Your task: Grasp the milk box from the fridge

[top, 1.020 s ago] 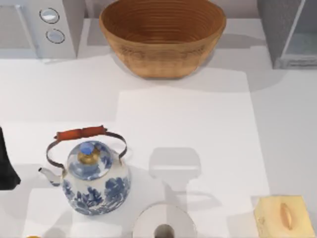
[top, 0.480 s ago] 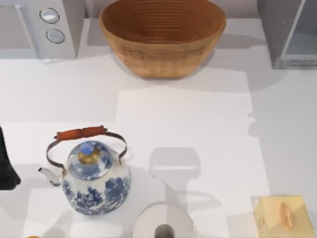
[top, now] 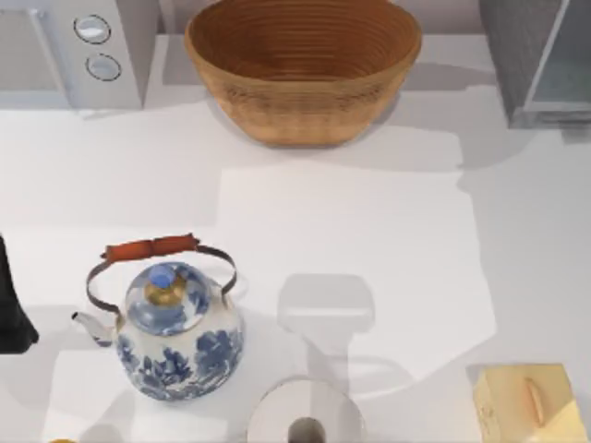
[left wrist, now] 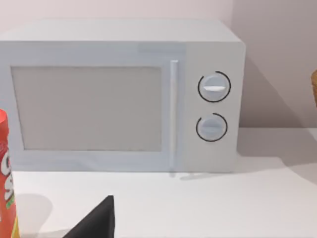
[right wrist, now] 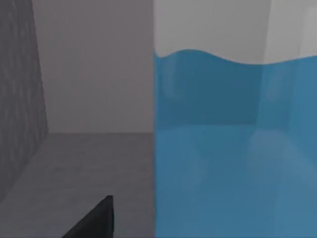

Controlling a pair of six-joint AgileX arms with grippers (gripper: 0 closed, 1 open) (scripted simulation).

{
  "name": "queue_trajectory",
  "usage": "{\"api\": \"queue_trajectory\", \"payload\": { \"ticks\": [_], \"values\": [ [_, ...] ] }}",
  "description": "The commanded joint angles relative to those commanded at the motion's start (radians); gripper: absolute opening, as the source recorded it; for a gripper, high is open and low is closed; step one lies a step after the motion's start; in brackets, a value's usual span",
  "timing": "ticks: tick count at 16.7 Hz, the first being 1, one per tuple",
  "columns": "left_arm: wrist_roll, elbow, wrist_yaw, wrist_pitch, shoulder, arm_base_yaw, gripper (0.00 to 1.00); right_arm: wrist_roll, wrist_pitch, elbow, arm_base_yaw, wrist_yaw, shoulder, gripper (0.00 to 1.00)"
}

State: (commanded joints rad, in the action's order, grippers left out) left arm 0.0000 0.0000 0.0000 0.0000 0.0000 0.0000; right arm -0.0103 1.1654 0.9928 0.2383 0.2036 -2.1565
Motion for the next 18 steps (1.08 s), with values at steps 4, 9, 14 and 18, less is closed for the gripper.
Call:
{"api": "queue_trajectory", "payload": {
  "ticks": [4,9,14,18],
  "values": [
    [0.0,0.0,0.0,0.0,0.0,0.0,1.0,0.0,0.001,0.0,0.003,0.002,0.001,1.0],
    [0.0,0.0,0.0,0.0,0.0,0.0,1.0,0.001,-0.075,0.165,-0.012,-0.014,-0.086,1.0],
    [0.0,0.0,0.0,0.0,0.0,0.0,1.0,0.002,-0.146,0.294,-0.027,-0.029,-0.149,1.0],
    [0.0,0.0,0.0,0.0,0.0,0.0,1.0,0.002,-0.146,0.294,-0.027,-0.029,-0.149,0.92]
  ]
}}
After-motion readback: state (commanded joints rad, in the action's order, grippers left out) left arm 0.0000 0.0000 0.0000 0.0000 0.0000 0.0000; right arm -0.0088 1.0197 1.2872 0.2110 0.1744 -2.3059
